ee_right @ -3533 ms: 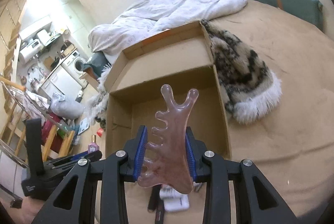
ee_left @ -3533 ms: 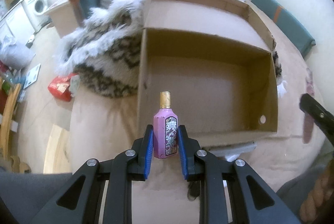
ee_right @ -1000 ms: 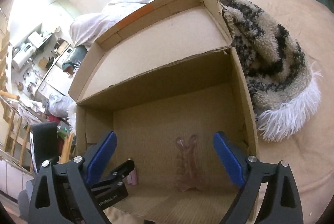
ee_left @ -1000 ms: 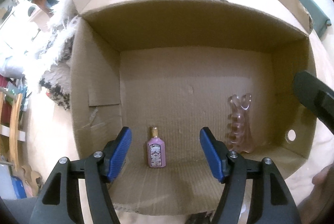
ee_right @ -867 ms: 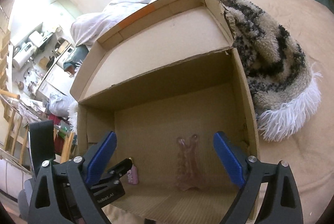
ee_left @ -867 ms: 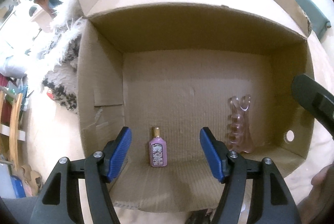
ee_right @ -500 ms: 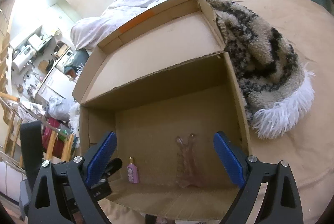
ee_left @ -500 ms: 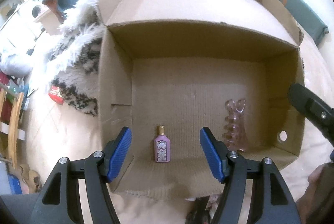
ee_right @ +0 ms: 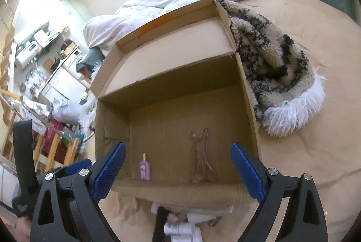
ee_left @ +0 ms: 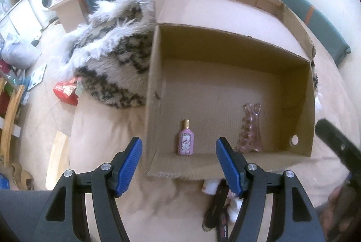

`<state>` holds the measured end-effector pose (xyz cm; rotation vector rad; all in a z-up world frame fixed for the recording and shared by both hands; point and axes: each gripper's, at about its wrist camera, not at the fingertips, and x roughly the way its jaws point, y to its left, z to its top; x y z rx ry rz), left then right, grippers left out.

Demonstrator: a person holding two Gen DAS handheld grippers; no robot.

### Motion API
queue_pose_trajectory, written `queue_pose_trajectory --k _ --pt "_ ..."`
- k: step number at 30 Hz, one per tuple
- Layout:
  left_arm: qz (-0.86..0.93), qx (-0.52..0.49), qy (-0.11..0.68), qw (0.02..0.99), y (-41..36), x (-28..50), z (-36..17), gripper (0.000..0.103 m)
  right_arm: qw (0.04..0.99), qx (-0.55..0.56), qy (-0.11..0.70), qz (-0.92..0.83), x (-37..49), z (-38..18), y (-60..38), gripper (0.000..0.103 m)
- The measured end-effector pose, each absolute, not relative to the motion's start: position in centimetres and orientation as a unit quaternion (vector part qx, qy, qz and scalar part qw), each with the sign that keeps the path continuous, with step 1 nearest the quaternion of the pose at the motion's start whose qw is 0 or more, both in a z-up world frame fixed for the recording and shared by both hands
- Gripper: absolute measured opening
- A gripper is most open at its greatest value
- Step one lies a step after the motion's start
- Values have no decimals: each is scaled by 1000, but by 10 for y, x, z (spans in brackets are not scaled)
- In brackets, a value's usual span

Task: Organize rigid objects
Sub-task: 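Withdraw both grippers from the box toward the remaining items, then grasp the black flashlight with the left gripper while the right grasps the white pill bottle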

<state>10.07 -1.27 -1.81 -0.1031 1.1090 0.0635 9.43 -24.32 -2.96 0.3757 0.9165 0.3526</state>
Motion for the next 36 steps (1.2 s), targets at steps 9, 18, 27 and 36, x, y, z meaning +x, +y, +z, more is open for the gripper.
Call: queue_pose_trajectory --k 9,18,27,36 --pt "39 -80 521 849 9 67 -26 65 853 180 462 162 60 -39 -248 100" --pt "56 -99 539 834 23 53 -55 65 839 195 490 130 43 -57 -257 100" --pt "15 -114 589 800 10 61 -88 58 807 206 543 104 48 -89 -255 100" --pt "-79 -68 634 766 -46 54 -121 39 797 205 560 96 53 -100 -256 100"
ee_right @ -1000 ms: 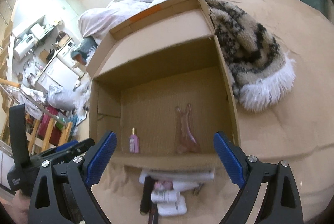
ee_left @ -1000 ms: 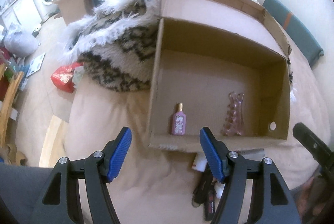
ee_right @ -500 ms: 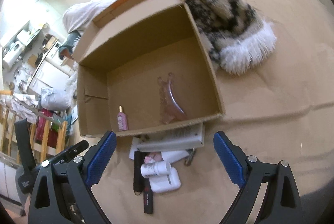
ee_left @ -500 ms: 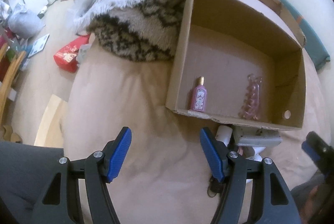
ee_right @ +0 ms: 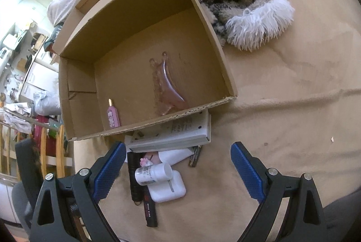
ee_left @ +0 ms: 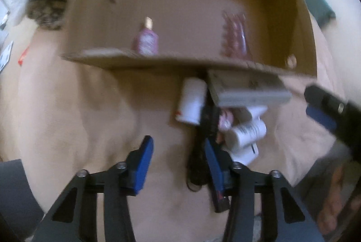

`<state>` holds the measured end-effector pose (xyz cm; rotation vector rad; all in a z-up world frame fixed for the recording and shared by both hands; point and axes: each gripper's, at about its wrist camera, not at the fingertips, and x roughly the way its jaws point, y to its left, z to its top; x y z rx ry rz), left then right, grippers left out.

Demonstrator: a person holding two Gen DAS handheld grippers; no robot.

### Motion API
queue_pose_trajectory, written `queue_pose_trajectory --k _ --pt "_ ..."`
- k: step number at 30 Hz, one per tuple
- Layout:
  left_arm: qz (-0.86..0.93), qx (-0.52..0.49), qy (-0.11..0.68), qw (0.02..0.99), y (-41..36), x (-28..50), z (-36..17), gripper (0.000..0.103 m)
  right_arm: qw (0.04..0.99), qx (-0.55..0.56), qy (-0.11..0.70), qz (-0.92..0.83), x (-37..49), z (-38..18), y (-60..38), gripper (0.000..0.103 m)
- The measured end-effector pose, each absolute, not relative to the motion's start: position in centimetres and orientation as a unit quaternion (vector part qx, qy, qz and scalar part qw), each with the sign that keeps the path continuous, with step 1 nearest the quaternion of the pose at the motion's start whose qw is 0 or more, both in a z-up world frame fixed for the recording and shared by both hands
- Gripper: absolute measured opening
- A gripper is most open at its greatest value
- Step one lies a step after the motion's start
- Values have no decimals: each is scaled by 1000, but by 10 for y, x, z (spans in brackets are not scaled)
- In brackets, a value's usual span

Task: Organize rigid objects
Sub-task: 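Grasp the black flashlight with the left gripper while the right grasps the white pill bottle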

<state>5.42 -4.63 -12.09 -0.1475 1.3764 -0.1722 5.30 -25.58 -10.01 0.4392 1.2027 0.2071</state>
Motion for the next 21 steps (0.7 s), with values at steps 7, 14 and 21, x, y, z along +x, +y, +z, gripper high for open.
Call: queue_pose_trajectory --k 7,14,21 --pt "-111 -63 658 742 -65 52 -141 24 783 214 574 107 52 -106 -256 100" --pt "-91 -63 665 738 -50 47 -141 18 745 195 613 173 58 -124 -222 86" --pt "-42 -66 663 744 -17 44 -138 18 744 98 631 197 57 -136 -179 82"
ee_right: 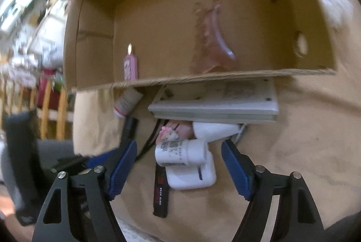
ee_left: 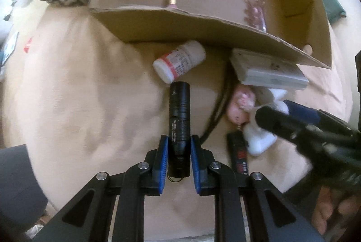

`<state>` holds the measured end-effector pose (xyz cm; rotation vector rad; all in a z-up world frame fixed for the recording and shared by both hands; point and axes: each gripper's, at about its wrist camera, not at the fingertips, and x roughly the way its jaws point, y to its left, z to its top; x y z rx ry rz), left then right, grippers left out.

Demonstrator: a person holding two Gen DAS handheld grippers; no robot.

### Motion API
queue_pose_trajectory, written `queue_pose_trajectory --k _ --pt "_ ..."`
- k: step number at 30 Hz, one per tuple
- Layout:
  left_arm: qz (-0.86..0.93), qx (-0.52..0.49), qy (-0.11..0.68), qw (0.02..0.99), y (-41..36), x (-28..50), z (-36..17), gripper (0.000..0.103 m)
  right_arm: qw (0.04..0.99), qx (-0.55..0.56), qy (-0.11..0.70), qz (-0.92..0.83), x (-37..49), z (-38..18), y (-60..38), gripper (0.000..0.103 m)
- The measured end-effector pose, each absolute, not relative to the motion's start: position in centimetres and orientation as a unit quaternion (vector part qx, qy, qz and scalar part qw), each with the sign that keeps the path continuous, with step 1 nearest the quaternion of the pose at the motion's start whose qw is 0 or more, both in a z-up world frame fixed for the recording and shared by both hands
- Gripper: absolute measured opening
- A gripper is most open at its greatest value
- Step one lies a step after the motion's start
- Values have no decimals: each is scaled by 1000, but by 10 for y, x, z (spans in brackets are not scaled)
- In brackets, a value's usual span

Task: Organize rigid objects
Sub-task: 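Grasp the black flashlight with the left gripper while the right grasps the white pill bottle, then lower the flashlight and pill bottle into the box and open both grippers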

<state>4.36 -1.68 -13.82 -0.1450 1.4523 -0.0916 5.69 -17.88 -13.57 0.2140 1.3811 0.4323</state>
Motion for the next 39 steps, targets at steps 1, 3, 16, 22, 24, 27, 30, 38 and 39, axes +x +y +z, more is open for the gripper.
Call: queue_pose_trajectory --k 1,3,16,22,24,27,30,38,39 --pt "-41 -68 664 744 -15 42 -139 18 745 82 632 198 56 -138 -174 76" --pt "-40 -70 665 742 -13 42 -140 18 744 55 636 200 54 -142 -166 63" --pt "-24 -54 657 752 -21 44 -131 17 767 44 606 204 43 -131 -163 52" --pt "-17 -53 631 773 -24 32 -105 17 778 57 590 207 41 -115 -175 52" --pt "-15 -53 622 781 -22 26 -94 17 785 66 580 208 40 -107 -180 52" --pt "-11 -44 599 799 -24 20 -74 17 795 81 563 209 38 -95 -187 52" --pt "-5 -37 574 818 -23 17 -51 17 805 92 549 206 36 -84 -195 52" --pt "-4 -48 515 856 -1 29 13 17 827 126 507 207 35 -51 -216 52" --pt "-5 -50 506 861 -1 32 24 17 829 127 503 206 36 -47 -217 52"
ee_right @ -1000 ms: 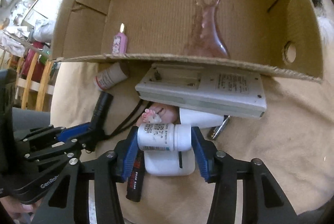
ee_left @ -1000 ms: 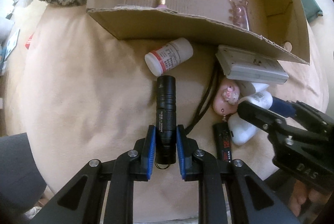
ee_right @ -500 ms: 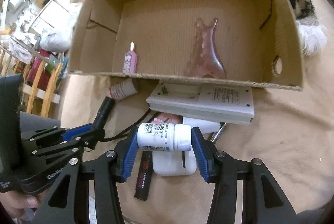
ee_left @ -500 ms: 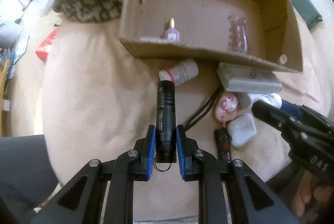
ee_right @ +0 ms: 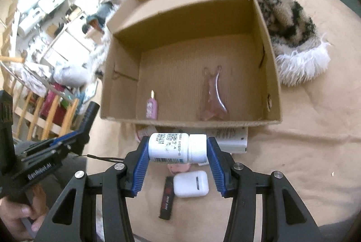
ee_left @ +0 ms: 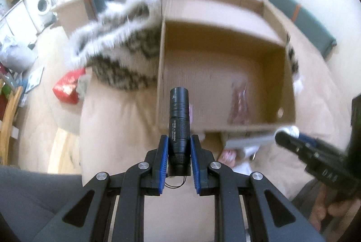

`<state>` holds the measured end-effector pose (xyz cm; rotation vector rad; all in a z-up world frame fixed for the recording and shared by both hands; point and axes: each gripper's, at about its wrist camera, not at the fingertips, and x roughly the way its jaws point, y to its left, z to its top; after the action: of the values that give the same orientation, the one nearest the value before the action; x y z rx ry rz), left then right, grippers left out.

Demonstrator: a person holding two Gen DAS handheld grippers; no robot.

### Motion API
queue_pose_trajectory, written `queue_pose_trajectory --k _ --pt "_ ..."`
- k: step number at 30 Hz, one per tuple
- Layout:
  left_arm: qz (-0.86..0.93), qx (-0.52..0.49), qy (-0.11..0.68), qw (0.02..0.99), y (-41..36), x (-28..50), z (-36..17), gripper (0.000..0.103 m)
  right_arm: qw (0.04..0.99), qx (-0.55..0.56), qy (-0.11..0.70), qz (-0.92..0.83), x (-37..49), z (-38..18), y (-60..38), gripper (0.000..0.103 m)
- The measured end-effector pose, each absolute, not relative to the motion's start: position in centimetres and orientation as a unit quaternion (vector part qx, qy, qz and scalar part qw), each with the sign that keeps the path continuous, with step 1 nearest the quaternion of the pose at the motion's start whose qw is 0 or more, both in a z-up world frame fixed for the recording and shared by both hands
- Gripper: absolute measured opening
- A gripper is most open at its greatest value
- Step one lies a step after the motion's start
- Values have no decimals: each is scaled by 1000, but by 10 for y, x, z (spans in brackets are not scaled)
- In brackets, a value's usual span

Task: Organize rigid objects
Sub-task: 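Lower the flashlight and pill bottle into the box and open both grippers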

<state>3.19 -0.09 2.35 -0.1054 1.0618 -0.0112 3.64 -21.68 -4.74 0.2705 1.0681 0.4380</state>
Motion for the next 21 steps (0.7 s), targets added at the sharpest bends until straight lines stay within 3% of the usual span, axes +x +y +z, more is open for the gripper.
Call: queue_pose_trajectory --k 14,21 --pt "1 -52 403 914 -3 106 114 17 860 119 450 212 84 18 -229 52" --pt "6 -38 436 899 -14 143 74 17 858 116 464 190 117 -8 -233 52"
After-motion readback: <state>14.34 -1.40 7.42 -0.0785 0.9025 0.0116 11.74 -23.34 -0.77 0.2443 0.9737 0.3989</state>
